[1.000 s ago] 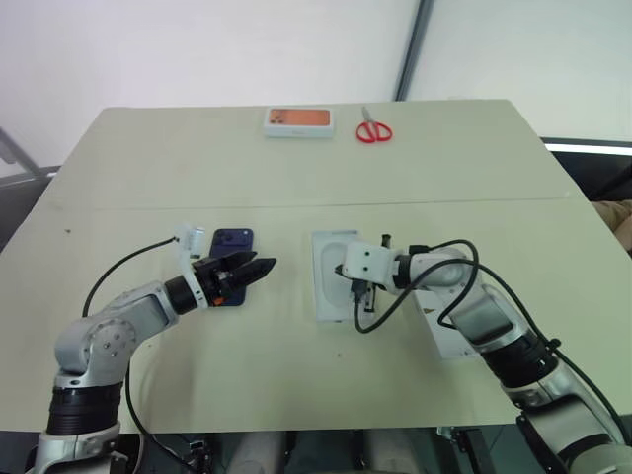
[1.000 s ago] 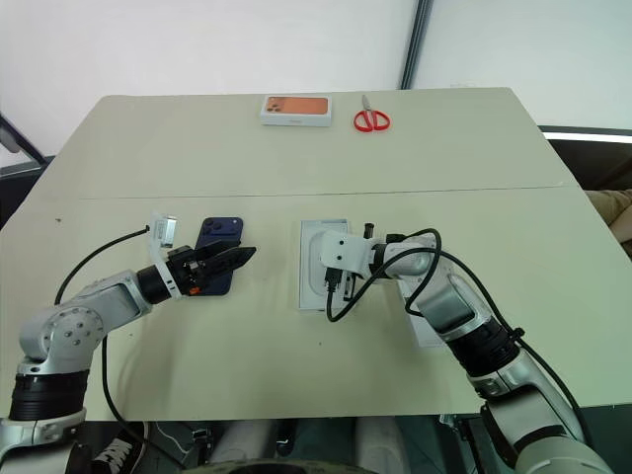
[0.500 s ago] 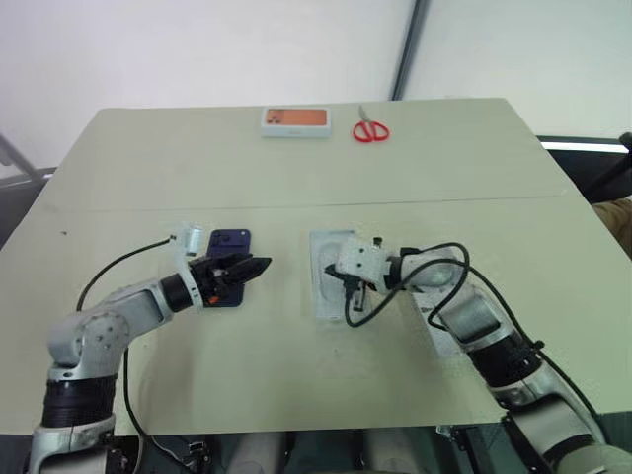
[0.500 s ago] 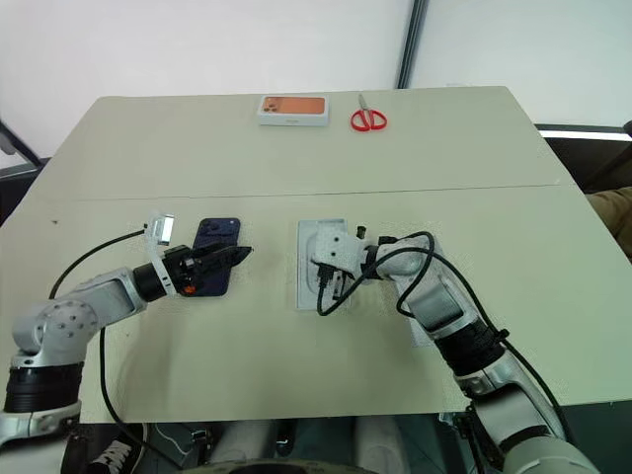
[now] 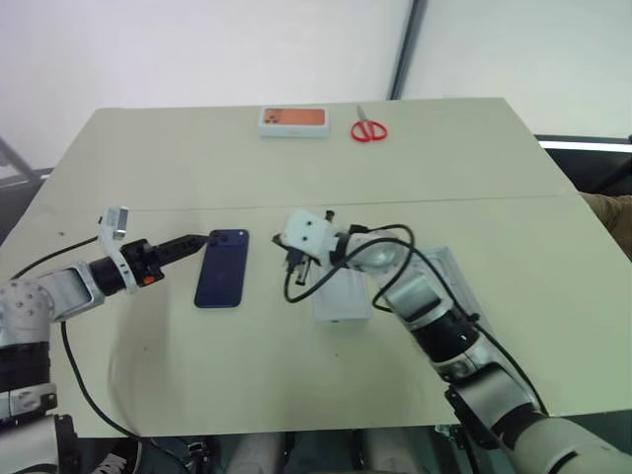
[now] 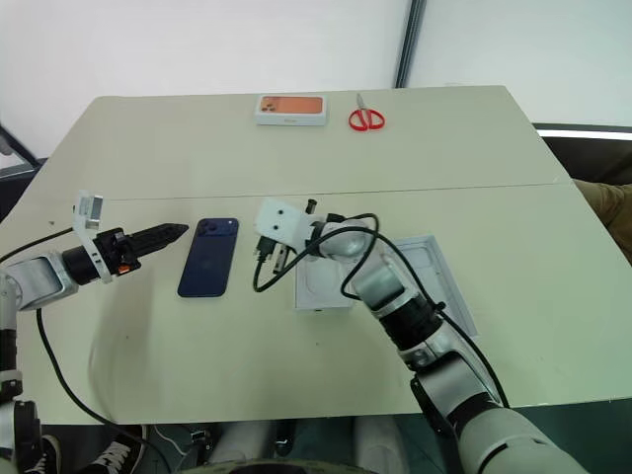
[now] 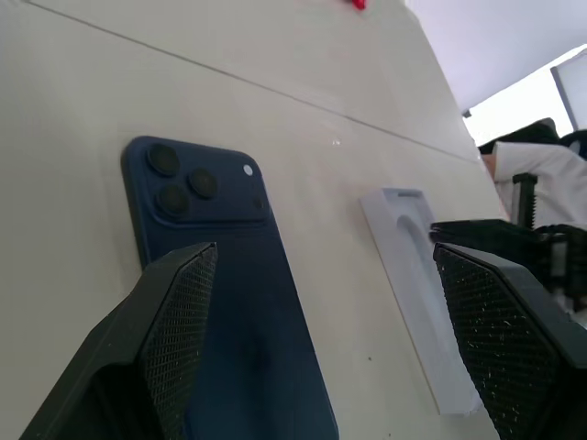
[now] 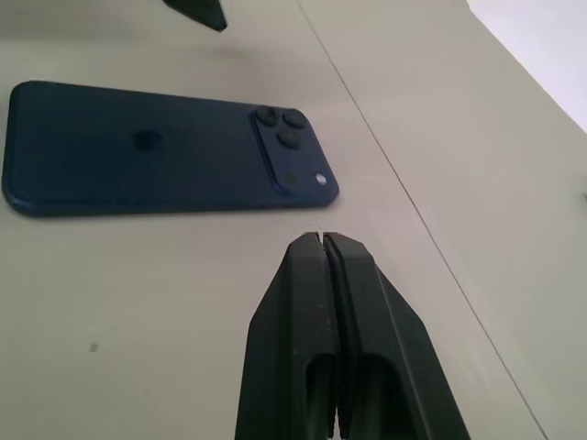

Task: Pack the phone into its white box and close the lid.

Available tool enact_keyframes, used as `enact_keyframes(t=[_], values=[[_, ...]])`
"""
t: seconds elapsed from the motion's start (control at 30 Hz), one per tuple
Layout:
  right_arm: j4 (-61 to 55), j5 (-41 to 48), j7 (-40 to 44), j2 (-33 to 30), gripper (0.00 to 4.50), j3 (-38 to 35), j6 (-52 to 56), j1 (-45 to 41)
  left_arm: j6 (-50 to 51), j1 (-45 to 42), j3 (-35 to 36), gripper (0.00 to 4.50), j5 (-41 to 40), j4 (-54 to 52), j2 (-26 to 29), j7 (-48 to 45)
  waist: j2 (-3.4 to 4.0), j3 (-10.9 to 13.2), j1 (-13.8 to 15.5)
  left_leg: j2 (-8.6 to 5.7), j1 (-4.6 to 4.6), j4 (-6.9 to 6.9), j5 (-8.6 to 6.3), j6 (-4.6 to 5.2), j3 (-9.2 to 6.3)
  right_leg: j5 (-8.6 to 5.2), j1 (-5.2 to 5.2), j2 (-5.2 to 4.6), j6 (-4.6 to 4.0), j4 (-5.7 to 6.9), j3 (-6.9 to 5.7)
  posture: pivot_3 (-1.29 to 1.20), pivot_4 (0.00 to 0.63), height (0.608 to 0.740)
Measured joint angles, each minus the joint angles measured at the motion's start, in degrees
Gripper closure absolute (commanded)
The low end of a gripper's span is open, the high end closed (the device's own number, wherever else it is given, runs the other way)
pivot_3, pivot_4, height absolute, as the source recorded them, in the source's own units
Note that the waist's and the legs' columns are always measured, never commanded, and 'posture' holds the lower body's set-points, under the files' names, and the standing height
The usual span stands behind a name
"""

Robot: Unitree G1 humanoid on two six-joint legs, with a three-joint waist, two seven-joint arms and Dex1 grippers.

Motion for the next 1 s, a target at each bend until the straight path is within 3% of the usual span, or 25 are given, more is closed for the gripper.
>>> enact_keyframes(t=[0.17, 0.5, 1.0], values=[[6.12, -0.74, 1.96, 4.23, 4.44, 2.63, 4.22, -4.6, -0.81, -0.37, -2.31, 0.49, 4.44, 5.14, 1.57, -4.31, -0.02, -0.01, 0.03, 0.01, 0.0, -0.05, 0.01, -0.02, -0.04, 0.0, -0.09, 0.03, -0.01, 0.15, 0.0, 0.0, 0.15, 0.74], [12.66, -3.99, 3.57, 6.81, 4.44, 8.62, 6.32, -5.02, -0.9, -4.94, -7.94, 0.49, 10.81, 15.46, 0.71, -12.57, -0.05, -0.04, -0.41, 0.02, 0.01, -0.07, 0.02, -0.05, -0.04, 0.0, -0.15, 0.06, -0.01, 0.25, 0.0, 0.0, 0.15, 0.74], [15.07, -6.19, 3.25, 9.35, 4.44, 8.8, 8.46, -5.7, -5.39, -7.48, -11.95, 0.49, 18.89, 17.54, -3.23, -19.15, 0.46, -0.72, 0.02, -0.08, 0.43, -0.1, -0.16, 0.26, -0.06, 0.0, 0.26, -0.02, -0.01, 0.26, 0.0, 0.0, 0.15, 0.74]])
